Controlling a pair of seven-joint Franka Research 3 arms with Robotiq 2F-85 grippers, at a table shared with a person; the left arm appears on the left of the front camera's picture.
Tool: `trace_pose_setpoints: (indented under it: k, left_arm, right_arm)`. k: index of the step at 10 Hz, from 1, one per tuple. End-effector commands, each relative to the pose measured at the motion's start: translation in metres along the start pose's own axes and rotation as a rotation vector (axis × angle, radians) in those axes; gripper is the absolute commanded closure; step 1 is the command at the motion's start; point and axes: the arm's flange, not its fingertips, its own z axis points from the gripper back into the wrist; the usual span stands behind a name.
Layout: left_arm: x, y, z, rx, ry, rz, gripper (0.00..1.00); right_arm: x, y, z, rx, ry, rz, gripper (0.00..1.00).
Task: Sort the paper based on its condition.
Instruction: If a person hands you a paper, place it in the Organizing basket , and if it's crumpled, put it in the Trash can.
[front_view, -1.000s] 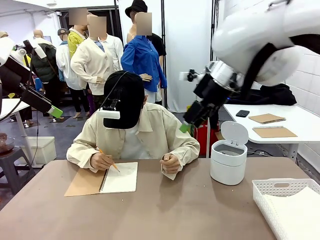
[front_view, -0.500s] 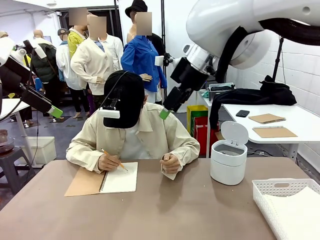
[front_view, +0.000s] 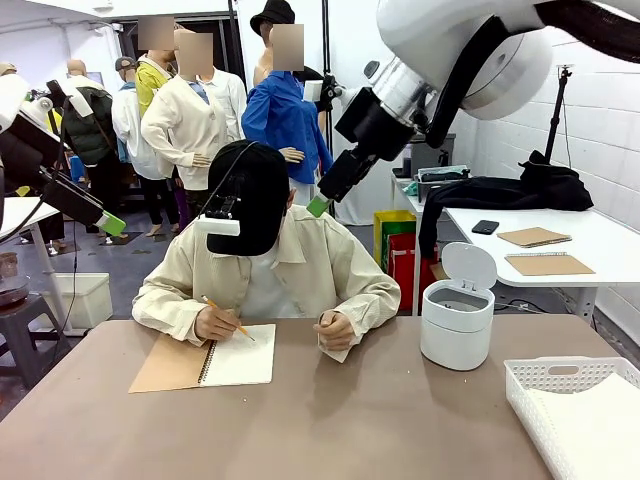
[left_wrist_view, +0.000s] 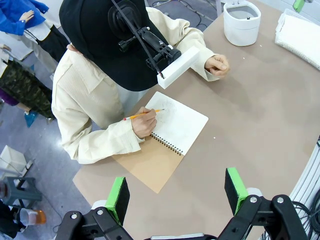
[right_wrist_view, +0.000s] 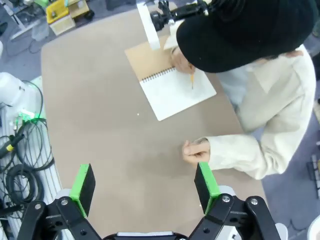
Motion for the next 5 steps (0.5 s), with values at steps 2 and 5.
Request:
trace_pose_setpoints:
  k: [2,5]
  left_arm:
    - [0.000,0.001,0.001,0.003,0.000,-0.005,0.00]
    - [0.000,0.001,0.001,0.003,0.000,-0.005,0.00]
  right_arm:
    - [-0.019,0.006,0.009,-0.013,-0.076,0.025,0.00]
    - [-0.032,0.008,0.016,-0.007,-0.062,0.000,0.00]
